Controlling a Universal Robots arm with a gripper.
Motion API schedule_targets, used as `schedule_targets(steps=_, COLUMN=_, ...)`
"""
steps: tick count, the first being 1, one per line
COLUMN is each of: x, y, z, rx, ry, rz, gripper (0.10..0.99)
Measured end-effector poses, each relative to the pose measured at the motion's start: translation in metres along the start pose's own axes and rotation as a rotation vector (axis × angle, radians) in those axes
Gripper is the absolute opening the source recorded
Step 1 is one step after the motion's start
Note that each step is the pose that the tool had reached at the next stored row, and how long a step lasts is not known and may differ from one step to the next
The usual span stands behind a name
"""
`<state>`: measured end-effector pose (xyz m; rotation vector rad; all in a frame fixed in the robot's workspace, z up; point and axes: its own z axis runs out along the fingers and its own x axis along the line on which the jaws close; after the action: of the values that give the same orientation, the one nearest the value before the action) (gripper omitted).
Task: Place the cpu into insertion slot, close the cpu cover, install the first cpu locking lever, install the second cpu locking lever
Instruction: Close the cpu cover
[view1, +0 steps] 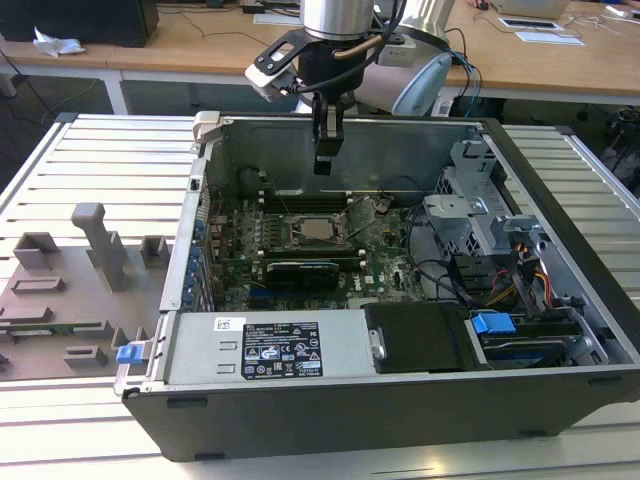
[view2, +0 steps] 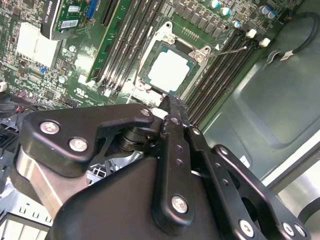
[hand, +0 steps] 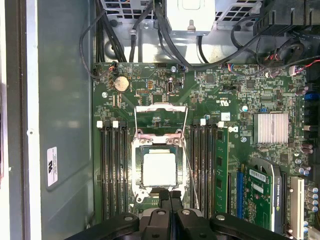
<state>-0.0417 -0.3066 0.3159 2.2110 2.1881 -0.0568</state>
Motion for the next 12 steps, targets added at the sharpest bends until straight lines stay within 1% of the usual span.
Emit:
schedule_targets(steps=2, x=0.0, y=0.0002, z=0.0, rx=0.0, ry=-0.0001, rz=0.0, gripper=0.106)
schedule_targets(steps=5, x=0.0001, y=0.0031, z=0.0, rx=0.0, ry=-0.0001, rz=0.0, gripper=0.106)
schedule_targets(steps=12, x=0.0002, y=0.0153, z=-0.0001, rx=0.002, ry=-0.0005, rz=0.0, gripper=0.106)
